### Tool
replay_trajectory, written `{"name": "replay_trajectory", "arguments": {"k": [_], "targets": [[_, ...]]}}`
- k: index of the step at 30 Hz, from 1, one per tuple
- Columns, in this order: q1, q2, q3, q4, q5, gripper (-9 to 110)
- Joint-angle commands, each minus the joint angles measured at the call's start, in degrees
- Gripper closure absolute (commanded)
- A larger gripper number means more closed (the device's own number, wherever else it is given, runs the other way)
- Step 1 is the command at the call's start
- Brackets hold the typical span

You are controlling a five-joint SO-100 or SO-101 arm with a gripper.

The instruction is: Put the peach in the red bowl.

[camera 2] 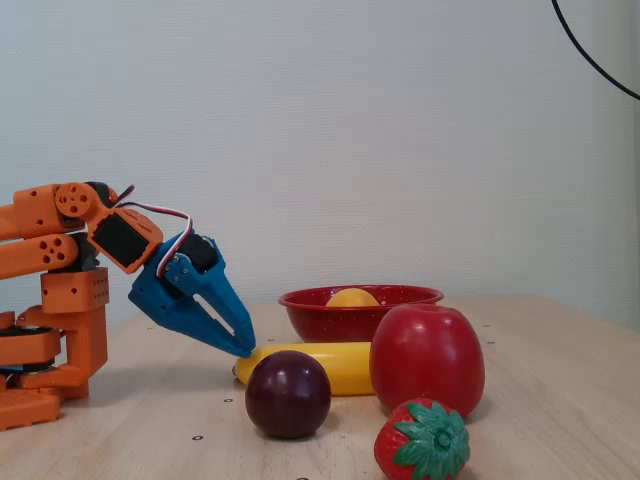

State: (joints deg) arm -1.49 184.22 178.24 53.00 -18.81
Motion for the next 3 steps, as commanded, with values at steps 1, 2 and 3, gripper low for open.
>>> {"name": "replay_trajectory", "arguments": {"k": [1,2,3], "targets": [[-1.1,0.9,0.4,2.5,-8.1,101],[-1.1,0.9,0.4,5.4,-15.1,101],[-1.1,0.9,0.4,9.9,-25.0,101]]}}
